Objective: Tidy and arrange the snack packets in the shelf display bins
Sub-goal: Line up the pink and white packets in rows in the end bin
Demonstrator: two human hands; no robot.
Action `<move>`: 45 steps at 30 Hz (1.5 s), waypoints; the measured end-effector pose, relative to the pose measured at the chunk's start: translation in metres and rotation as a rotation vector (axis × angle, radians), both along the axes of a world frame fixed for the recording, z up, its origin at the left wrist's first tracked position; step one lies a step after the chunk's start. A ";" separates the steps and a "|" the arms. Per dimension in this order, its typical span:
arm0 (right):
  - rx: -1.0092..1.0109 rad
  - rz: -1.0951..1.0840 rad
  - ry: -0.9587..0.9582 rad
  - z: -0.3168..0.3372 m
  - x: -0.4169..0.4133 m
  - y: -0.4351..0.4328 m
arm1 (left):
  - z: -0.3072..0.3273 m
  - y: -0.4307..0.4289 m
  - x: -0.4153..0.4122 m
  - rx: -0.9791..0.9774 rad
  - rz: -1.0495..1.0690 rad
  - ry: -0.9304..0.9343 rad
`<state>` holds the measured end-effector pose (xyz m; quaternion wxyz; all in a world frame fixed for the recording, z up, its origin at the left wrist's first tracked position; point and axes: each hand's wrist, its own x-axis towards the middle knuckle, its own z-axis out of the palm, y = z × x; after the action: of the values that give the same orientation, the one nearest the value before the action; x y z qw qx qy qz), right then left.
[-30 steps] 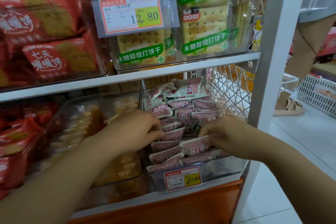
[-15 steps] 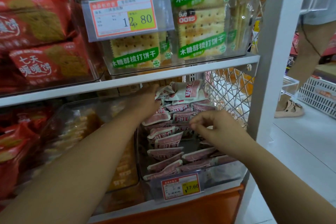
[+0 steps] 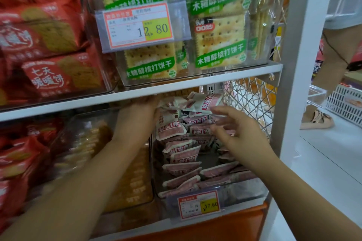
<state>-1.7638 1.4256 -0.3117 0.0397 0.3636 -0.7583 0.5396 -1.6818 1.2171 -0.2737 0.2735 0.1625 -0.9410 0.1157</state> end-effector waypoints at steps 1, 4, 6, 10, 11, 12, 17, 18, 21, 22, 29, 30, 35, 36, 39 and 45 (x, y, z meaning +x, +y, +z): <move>0.020 0.011 0.084 0.001 0.002 0.000 | 0.000 0.009 0.014 0.008 -0.064 0.059; 0.082 0.065 0.287 0.004 0.011 0.000 | -0.007 0.025 0.038 0.006 -0.312 0.099; 0.067 0.091 0.306 0.007 0.017 0.000 | -0.009 0.032 0.044 0.061 -0.378 0.085; -0.079 0.157 0.081 0.013 0.029 0.005 | -0.005 0.034 0.047 0.266 -0.415 0.157; -0.123 0.185 0.002 0.015 0.031 0.006 | -0.003 0.037 0.048 0.307 -0.417 0.174; -0.184 0.222 -0.095 0.017 0.032 0.007 | -0.001 0.042 0.048 0.361 -0.417 0.197; -0.401 0.274 -0.471 0.019 0.037 0.006 | -0.003 0.063 0.049 0.713 -0.382 0.293; -0.450 0.283 -0.533 0.018 0.036 0.006 | -0.005 0.067 0.049 0.824 -0.376 0.322; -0.560 0.292 -0.709 0.013 0.038 0.001 | -0.012 0.078 0.046 1.215 -0.353 0.413; -0.590 0.297 -0.763 0.012 0.039 0.000 | -0.014 0.080 0.044 1.302 -0.333 0.431; -0.328 0.153 -0.480 0.019 0.026 0.014 | -0.001 0.073 0.031 1.371 -0.324 0.357; -0.268 0.204 -0.423 0.020 0.023 0.019 | 0.002 0.071 0.030 1.325 -0.346 0.304; 0.272 0.366 -0.187 0.020 0.024 0.022 | 0.004 0.074 0.023 1.240 -0.427 0.056; 0.303 0.370 -0.183 0.020 0.023 0.021 | 0.004 0.073 0.020 1.257 -0.429 0.025; 0.195 0.234 -0.257 0.016 0.014 0.025 | -0.001 0.051 0.006 1.139 -0.375 0.039; 0.059 -0.069 -0.314 0.002 -0.004 0.023 | -0.017 -0.007 -0.023 0.467 -0.066 -0.477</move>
<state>-1.7678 1.4484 -0.3098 -0.0715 0.2495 -0.7828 0.5656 -1.7047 1.2105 -0.2905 0.0046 0.1585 -0.9843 -0.0770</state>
